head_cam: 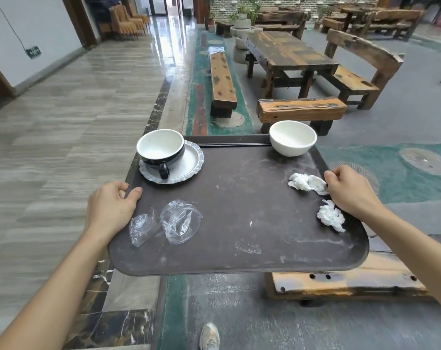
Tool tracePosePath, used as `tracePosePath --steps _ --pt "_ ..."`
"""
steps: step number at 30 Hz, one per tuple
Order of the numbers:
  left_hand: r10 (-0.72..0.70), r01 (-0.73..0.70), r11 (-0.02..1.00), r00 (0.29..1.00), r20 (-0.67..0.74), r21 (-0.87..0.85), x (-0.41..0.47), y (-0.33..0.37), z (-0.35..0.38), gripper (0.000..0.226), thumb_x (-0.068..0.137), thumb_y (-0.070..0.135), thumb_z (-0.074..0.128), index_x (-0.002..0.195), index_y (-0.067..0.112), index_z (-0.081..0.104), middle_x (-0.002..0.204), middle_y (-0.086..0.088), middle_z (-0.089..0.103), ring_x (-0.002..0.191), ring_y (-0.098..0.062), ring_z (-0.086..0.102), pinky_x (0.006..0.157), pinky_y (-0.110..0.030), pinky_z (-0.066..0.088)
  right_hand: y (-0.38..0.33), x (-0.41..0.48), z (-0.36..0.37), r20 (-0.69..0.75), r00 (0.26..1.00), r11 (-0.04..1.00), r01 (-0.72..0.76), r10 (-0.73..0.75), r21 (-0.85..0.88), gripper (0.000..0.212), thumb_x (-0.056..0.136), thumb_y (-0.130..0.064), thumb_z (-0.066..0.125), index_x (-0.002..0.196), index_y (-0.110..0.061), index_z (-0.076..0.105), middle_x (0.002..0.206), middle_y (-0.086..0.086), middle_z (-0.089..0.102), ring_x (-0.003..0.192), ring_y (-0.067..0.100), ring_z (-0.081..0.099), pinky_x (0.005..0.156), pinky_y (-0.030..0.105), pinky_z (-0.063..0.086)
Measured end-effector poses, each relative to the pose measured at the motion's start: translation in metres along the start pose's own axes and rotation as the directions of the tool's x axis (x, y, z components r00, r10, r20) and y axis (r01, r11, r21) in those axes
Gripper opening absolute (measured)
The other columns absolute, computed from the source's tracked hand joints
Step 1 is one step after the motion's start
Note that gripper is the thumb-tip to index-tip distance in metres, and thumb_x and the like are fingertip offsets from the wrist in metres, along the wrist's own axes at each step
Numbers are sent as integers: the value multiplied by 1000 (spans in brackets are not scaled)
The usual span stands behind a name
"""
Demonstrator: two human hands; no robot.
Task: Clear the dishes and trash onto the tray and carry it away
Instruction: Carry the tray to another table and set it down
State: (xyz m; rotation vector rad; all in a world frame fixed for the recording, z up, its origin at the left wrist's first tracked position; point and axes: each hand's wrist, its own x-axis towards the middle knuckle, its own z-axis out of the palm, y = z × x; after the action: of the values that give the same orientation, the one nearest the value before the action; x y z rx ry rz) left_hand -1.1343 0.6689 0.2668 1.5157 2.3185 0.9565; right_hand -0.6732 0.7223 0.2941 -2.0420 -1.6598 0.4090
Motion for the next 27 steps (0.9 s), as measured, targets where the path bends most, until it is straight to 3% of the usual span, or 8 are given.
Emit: tracePosePath --steps 5,12,18,22,27 --pt "44 -44 999 999 2 9 71 4 7 24 90 35 67 77 15 64 61 -1 56 66 -24 53 64 -35 34 -30 49 24 -26 999 1000 -22 21 -9 41 101 -28 40 82 6 53 76 22 64 80 41 57 66 41 37" --pt "53 -53 999 998 21 -12 152 6 23 23 89 37 67 79 16 66 65 -2 59 68 -24 56 64 -35 36 -64 109 43 -52 998 999 -35 33 -24 42 102 -25 41 88 12 55 81 27 65 85 44 59 63 39 33" --pt "37 -36 999 999 28 -34 214 14 51 25 89 37 67 78 15 64 61 0 54 64 -23 53 63 -35 35 -86 169 54 -58 997 995 -61 56 -82 37 103 -28 39 82 0 53 73 11 58 78 36 51 53 36 24" --pt "28 -27 999 999 31 -35 257 22 72 25 89 37 66 79 13 66 60 0 53 66 -27 56 62 -35 35 -93 225 67 -43 999 997 -14 11 -70 37 99 -25 39 67 -9 41 62 15 53 66 35 47 50 30 28" --pt "16 -16 999 1000 17 -46 320 42 104 26 88 38 66 76 15 66 59 0 55 65 -28 57 61 -35 36 -98 306 83 -39 999 997 31 -34 -66 37 98 -24 39 63 -11 36 57 10 46 62 34 43 54 35 34"
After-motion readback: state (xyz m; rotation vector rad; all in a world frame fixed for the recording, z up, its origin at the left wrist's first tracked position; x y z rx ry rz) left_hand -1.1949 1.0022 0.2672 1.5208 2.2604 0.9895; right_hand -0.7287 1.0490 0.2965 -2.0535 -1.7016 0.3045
